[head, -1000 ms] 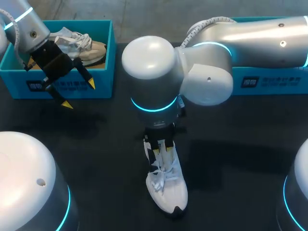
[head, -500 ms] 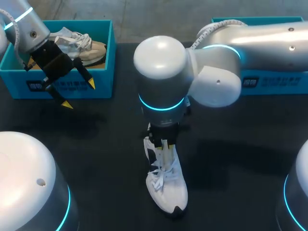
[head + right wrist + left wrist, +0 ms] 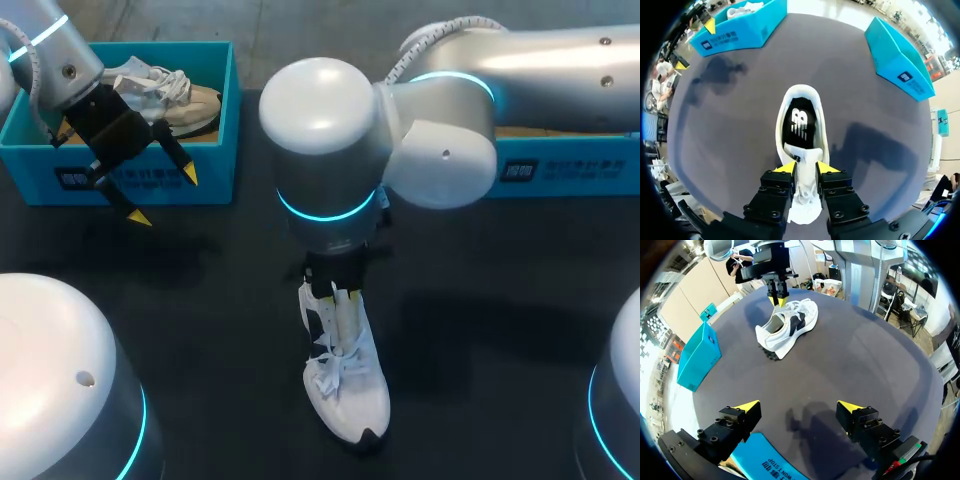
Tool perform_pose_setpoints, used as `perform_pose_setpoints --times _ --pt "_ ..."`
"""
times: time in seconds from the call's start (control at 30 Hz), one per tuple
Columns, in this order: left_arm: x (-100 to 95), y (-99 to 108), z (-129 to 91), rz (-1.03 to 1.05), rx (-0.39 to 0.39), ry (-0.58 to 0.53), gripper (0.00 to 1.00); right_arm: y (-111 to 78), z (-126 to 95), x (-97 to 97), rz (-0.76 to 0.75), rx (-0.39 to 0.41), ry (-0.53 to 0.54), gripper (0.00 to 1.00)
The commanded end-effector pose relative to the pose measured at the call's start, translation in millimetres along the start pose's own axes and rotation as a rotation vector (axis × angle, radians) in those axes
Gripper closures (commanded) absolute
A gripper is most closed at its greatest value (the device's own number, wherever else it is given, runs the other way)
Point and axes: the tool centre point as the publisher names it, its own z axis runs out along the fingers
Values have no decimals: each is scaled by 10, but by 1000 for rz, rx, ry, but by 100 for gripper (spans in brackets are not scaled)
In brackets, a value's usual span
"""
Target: Take the shoe out of the shoebox, open the shoe tongue, remove and reinsert the insole, then place the shoe into the shoebox
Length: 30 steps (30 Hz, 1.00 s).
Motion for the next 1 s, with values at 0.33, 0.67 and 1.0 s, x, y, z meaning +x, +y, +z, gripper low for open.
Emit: perform_pose_setpoints --times 0.33,0.67,1.0 --pt "-7 4 -6 0 -1 5 0 68 141 -14 -23 5 21 76" --pt "-7 4 -6 0 -1 5 0 166 -337 4 -239 -98 39 67" --pt "-7 4 -6 0 -1 5 0 194 -534 -105 -533 -154 79 0"
